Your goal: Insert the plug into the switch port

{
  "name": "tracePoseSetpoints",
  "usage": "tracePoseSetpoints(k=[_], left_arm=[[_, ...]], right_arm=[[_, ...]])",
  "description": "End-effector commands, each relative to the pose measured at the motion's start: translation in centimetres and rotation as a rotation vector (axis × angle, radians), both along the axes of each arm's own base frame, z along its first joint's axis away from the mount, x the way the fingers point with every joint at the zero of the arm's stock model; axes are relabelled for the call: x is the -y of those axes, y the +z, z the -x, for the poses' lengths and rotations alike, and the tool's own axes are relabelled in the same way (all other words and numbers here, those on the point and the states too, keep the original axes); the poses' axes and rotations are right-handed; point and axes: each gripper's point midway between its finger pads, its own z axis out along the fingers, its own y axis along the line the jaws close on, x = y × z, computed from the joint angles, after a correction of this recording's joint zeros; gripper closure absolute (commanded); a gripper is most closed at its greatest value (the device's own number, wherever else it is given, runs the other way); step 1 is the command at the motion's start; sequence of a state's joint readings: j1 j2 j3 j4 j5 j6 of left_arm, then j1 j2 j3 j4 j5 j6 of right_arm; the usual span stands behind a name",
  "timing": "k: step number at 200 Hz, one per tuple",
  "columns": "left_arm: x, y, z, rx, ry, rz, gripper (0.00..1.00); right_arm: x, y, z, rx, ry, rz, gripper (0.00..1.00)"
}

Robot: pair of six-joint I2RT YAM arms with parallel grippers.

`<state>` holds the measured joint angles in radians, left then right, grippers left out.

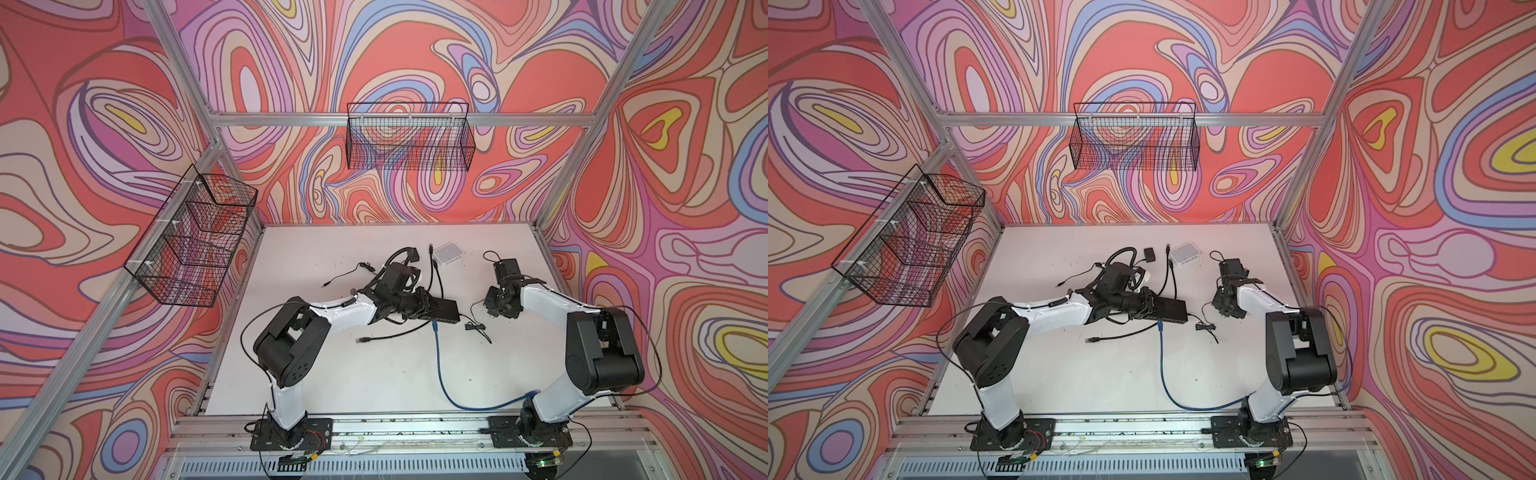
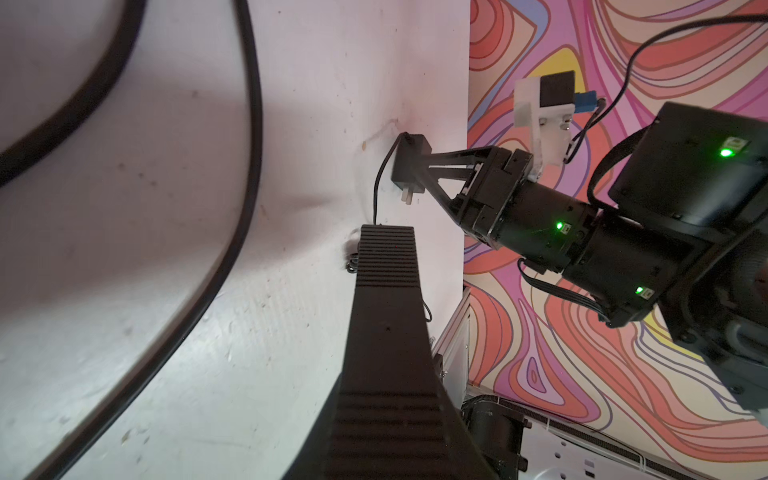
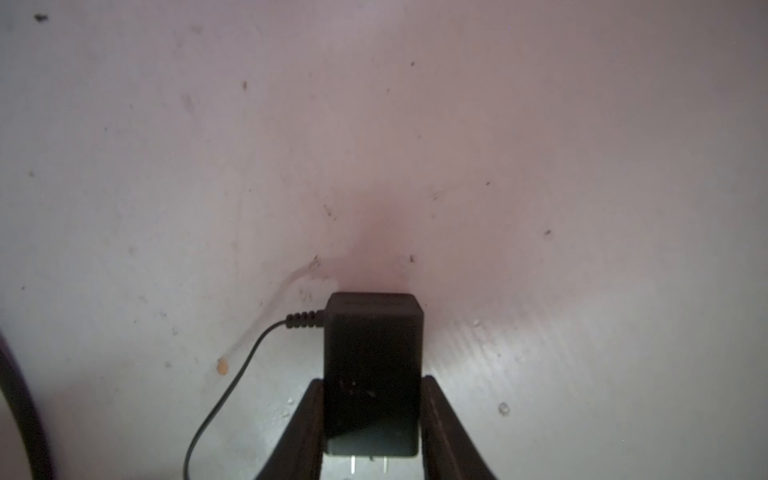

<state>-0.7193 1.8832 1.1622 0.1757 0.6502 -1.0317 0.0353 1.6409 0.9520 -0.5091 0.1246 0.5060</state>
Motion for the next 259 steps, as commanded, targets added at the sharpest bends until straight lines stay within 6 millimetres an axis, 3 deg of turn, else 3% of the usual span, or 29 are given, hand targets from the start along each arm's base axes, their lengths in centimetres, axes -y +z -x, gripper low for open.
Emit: tracePoseSetpoints(k=[1,66,73,110,143,180,185,198,221,259], left_arm=[[2.9,1.7,-1.0,0.043,-0.062,0.063,1.00],[8.2,-0.8,-4.5,0.010,-0.079,0.158,1.00],[8.8,-0.8,-4.9,0.017,-0.081,0.169,1.00],[10.6,-1.7,-7.1,0.039,-0.051,0.208,0.99],[11.9,-3.7,-8.6,0.012,-0.037,0.199,0.96],[12.3,-4.1,-10.2,-0.008,0.013,0.174,0.92],[12.4,-4.3,-10.3,-0.015,0.019,0.167,0.91],[12.6,-4.7,-10.7,-0.027,0.033,0.158,0.89],[12.8,-5.6,-11.0,-0.062,0.049,0.148,0.80],[12.5,-6.4,-11.0,-0.089,0.065,0.107,0.64]], right_arm=[[1.5,-2.0,1.4,-0.094,0.000,-0.035,0.73],[6.2,-1.6,-1.0,-0.060,-0.078,-0.056,0.72],[6.5,-2.5,-1.1,-0.086,-0.082,-0.060,0.72],[6.8,-2.7,-2.6,-0.081,-0.072,-0.074,0.69],[6.6,-2.4,-3.1,-0.062,-0.062,-0.090,0.66],[6.7,0.0,-3.3,0.002,-0.040,-0.069,0.56],[6.7,1.4,-3.4,0.034,-0.038,-0.061,0.55],[6.8,2.6,-3.2,0.056,-0.042,-0.048,0.52],[7.0,4.8,-2.5,0.098,-0.050,-0.023,0.43],[7.2,7.2,-1.0,0.142,-0.044,0.016,0.39]])
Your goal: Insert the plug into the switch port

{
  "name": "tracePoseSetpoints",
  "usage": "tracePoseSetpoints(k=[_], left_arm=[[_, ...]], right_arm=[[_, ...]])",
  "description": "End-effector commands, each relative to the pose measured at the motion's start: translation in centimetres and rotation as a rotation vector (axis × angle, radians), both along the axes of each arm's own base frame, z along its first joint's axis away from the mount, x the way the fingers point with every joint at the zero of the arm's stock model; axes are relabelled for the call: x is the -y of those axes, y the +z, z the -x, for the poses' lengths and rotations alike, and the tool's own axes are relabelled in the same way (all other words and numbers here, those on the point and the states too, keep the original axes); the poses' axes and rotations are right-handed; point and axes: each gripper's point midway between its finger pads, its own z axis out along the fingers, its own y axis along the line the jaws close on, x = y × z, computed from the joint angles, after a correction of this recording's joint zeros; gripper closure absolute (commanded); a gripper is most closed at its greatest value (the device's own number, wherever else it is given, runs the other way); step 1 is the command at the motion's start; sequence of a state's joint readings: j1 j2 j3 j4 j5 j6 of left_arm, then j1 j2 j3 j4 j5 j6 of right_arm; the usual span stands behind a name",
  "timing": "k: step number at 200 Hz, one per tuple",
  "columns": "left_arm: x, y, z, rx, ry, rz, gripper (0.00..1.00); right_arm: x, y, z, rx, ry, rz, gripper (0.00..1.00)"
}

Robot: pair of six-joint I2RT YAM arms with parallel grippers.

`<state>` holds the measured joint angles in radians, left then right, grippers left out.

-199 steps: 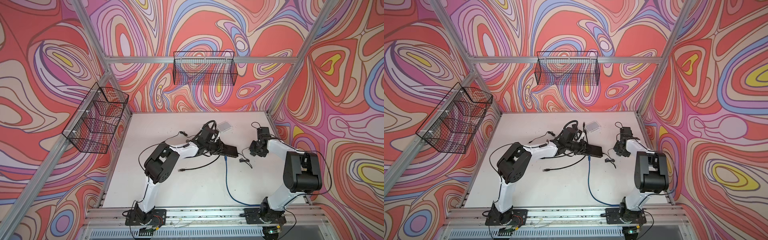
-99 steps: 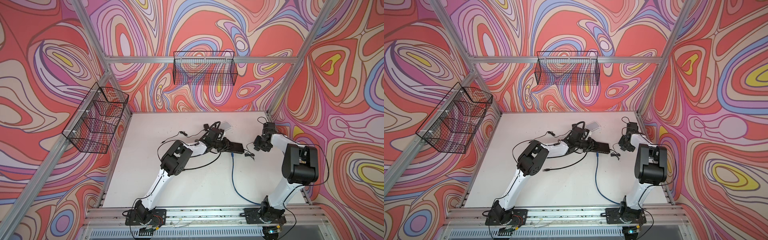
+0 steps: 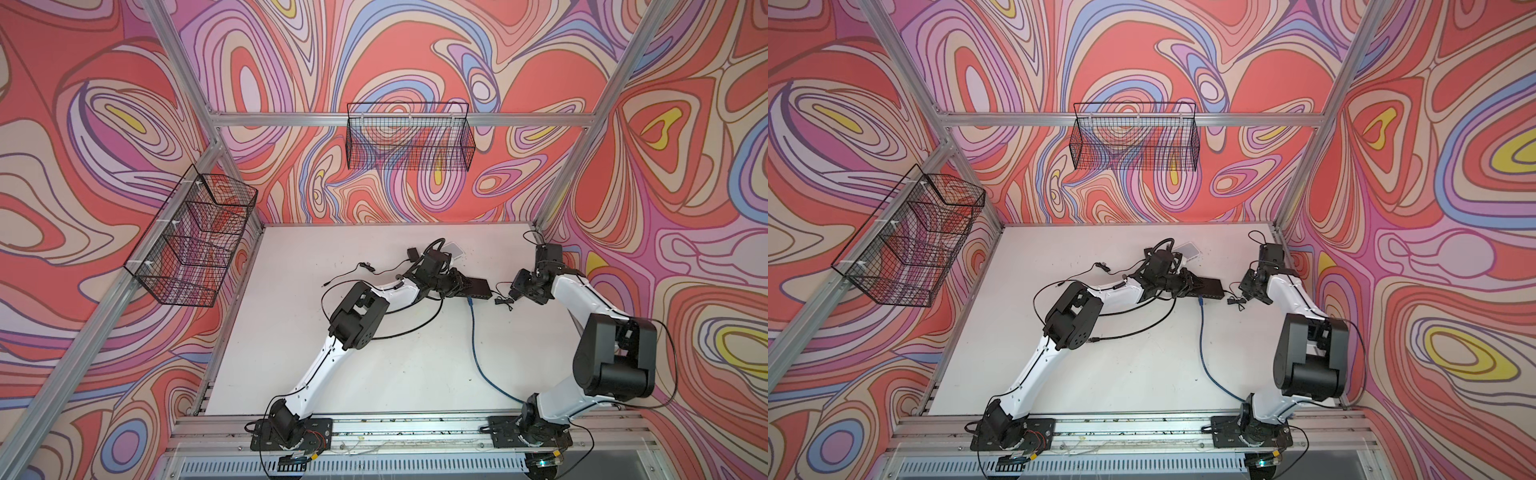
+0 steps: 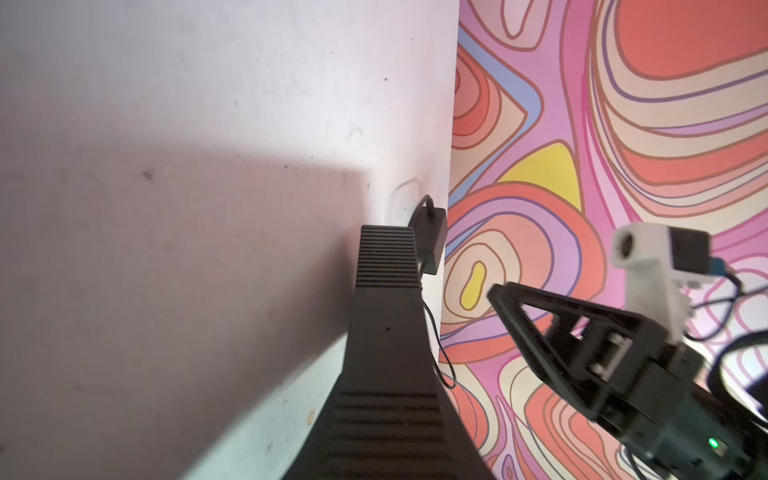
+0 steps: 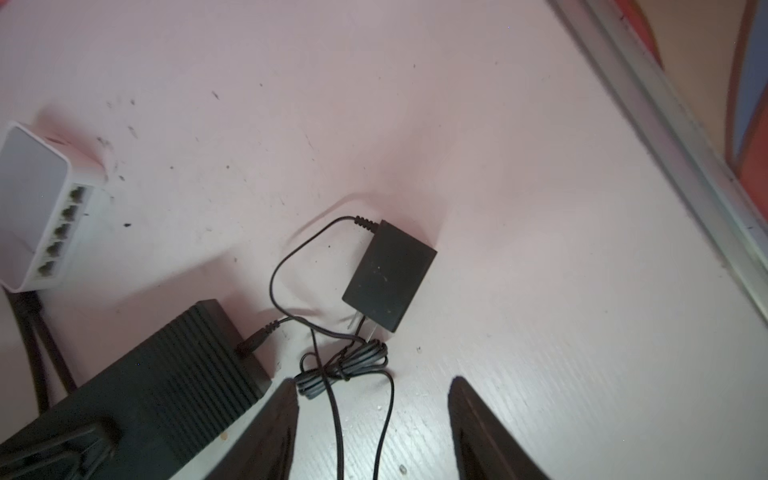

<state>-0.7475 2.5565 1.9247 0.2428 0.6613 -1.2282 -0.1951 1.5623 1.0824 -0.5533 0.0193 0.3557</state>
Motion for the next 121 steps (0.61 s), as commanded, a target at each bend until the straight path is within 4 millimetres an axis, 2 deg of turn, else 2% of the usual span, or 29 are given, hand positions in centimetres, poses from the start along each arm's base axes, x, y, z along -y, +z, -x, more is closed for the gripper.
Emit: tracePoseSetpoints(k=[1,37,81,84,88,92,121], left_arm=[[0.2,-0.8,-0.2,-0.028,0.016,-0.029,0.63],[-0.1,-1.4,-0.2,-0.050,0.032,-0.064,0.45],[-0.8,-1.5,-0.4,-0.051,0.050,-0.110,0.34],[-0.8,-1.4,-0.4,-0.050,0.051,-0.112,0.19],[-0.9,-1.4,-0.5,-0.051,0.052,-0.117,0.06],[-0.9,-1.3,-0.5,-0.049,0.050,-0.126,0.01],[-1.8,-0.5,-0.5,-0.019,0.047,-0.210,0.00]], right_arm=[[0.1,0.6,1.6,-0.014,0.004,0.031,0.39],[-1.5,2.0,3.2,0.004,0.066,-0.015,0.39],[-6.3,2.9,6.1,0.027,0.183,-0.212,0.40],[-6.6,3.0,6.5,0.024,0.188,-0.221,0.40],[-6.9,2.9,6.7,0.020,0.193,-0.226,0.40],[-7.3,2.9,7.1,0.015,0.200,-0.232,0.40],[-10.5,2.2,9.4,-0.045,0.269,-0.246,0.40]])
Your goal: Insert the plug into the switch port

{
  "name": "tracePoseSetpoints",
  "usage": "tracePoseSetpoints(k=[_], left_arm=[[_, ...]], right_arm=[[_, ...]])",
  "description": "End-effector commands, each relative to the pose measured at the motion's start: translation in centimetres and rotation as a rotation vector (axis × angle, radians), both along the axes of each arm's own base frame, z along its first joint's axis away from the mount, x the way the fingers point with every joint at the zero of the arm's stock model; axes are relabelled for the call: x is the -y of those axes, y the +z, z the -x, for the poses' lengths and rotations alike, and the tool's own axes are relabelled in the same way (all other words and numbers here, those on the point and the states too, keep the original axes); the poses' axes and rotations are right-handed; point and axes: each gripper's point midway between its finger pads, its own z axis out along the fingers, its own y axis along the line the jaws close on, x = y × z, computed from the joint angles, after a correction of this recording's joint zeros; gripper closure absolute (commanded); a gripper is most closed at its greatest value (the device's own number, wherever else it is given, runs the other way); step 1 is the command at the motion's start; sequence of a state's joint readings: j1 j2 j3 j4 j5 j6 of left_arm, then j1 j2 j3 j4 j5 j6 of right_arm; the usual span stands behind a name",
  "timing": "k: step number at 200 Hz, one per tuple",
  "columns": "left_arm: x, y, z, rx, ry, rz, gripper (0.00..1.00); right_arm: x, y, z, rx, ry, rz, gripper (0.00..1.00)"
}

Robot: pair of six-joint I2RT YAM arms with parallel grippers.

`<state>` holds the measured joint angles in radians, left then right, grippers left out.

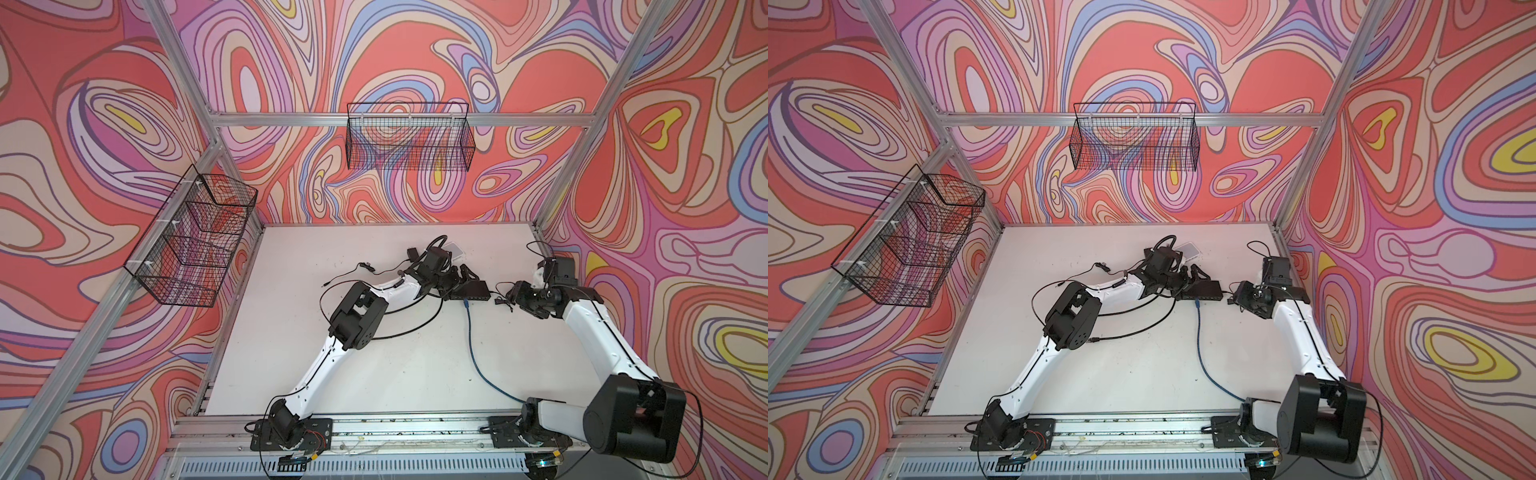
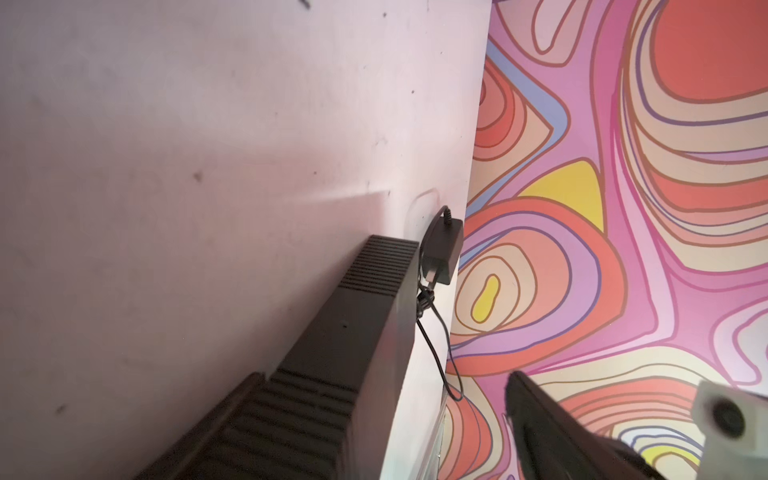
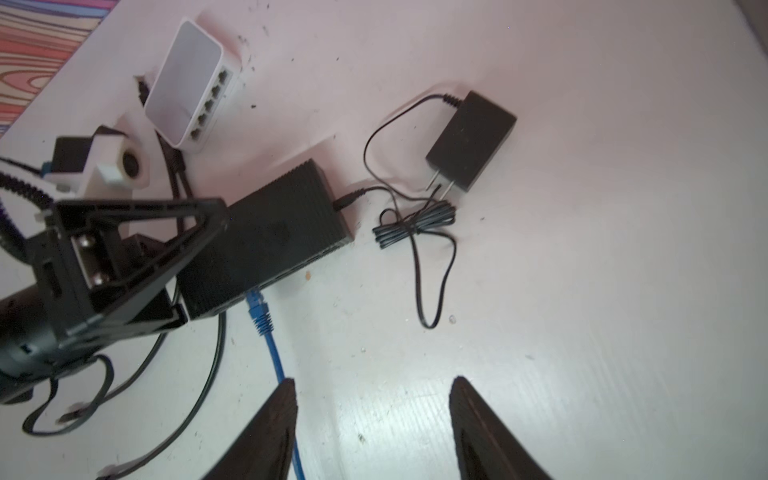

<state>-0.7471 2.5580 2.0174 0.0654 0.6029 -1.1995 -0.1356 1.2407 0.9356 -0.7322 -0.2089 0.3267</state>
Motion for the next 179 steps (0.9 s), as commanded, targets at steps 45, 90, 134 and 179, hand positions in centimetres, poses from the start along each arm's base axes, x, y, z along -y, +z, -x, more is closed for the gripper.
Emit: tracePoseSetpoints(k=[45,90,134,179], left_arm=[[-3.6,-0.2,1.1,-0.005,0.001,-0.262,0.00],[-4.7,-0.4,1.3,-0.009,0.002,-0.281,0.00],[-5.8,1.3,0.7,0.041,-0.005,-0.292,0.00],[-7.0,2.1,0.0,0.056,-0.007,-0.270,0.00]], right_arm=[[-8.0,-3.1,4.5,-0.152,0.152,0.005,0.39],[-10.2,-5.7,7.0,-0.220,0.186,0.040,0.39],[-11.4,-8.2,9.0,-0.280,0.202,0.097,0.40],[-12.2,-10.5,10.1,-0.346,0.225,0.154,0.43]])
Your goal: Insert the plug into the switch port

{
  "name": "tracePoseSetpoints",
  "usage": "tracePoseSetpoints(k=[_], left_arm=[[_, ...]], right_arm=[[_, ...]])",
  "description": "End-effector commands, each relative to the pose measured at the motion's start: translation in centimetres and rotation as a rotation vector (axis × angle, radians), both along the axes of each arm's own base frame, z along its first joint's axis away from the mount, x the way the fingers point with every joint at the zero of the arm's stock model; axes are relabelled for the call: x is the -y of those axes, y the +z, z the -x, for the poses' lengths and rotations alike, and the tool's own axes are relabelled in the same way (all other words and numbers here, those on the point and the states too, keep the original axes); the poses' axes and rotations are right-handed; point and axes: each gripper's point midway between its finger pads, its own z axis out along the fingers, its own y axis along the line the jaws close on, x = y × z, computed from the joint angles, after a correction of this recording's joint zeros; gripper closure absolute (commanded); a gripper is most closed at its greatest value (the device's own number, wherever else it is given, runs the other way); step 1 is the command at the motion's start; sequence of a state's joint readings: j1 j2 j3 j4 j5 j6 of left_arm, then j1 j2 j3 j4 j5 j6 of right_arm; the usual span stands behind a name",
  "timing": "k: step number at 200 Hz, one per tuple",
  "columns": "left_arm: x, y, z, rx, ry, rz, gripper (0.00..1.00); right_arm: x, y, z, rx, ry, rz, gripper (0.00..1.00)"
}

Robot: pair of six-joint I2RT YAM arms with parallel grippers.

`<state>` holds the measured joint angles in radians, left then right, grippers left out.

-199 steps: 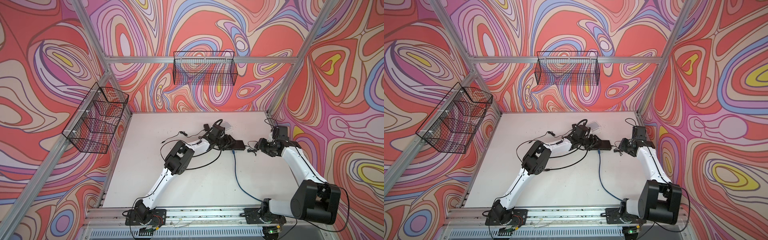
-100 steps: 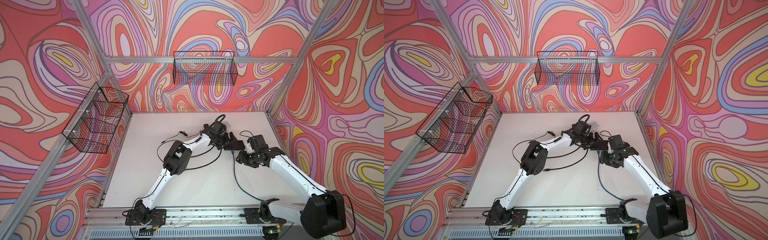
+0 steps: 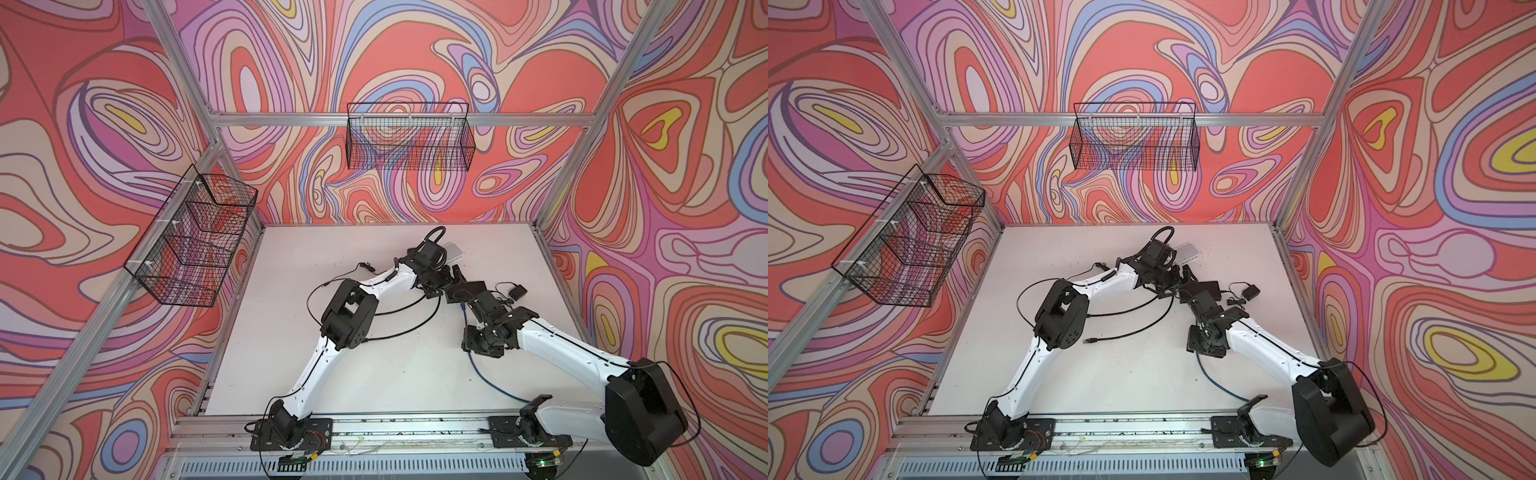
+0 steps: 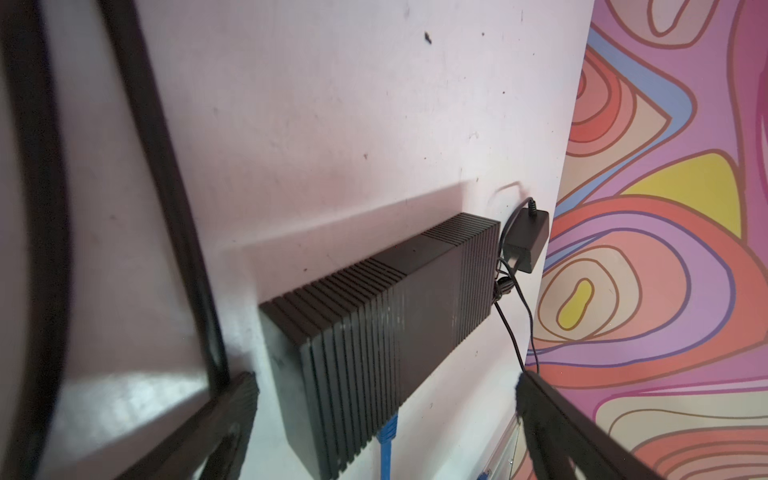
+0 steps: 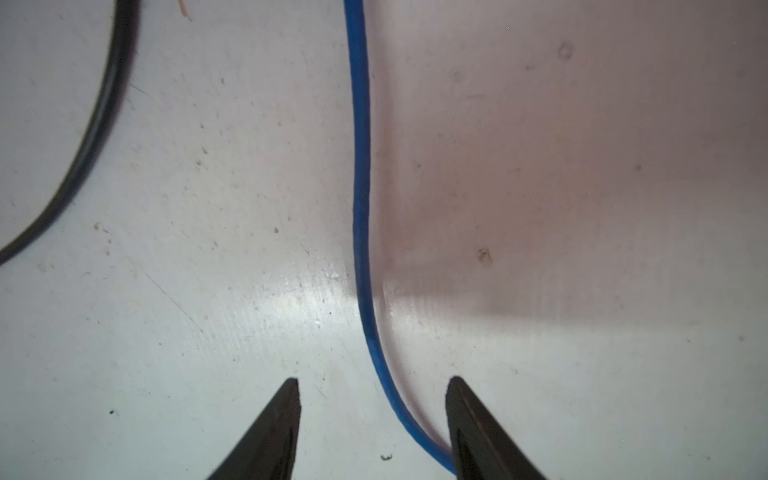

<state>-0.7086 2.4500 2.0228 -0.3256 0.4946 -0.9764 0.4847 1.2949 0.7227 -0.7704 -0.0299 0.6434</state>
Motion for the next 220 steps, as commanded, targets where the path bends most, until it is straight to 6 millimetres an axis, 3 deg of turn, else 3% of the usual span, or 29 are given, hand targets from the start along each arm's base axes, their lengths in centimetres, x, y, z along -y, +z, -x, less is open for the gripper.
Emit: tracePoseSetpoints(k=[1,45,84,132,176,220], left_arm=[[-1.3,2.5,-0.3,0.035,-0.007,0.006,0.00],[-3.2,2.8,-0.6,0.036,0.003,-0.008,0.00],[-5.9,3.2,-0.3,0.043,0.007,-0.023,0.00],[-8.9,4.3,1.1,0.071,-0.020,-0.071,0.00],[-10.6,5.3,2.2,0.089,-0.028,-0.086,0.00],[-10.7,5.5,2.3,0.098,-0.032,-0.081,0.00]], right_arm=[[0.2,-1.3,0.2,-0.016,-0.020,0.061,0.43],[1.9,-2.9,0.8,-0.096,-0.027,0.240,0.50],[3.6,-3.0,0.5,-0.125,-0.052,0.368,0.55],[3.5,-3.2,-3.0,-0.141,0.011,0.428,0.64],[4.8,-3.4,-6.6,-0.150,0.093,0.453,0.65],[6.4,-1.1,-9.8,-0.099,0.081,0.413,0.62]])
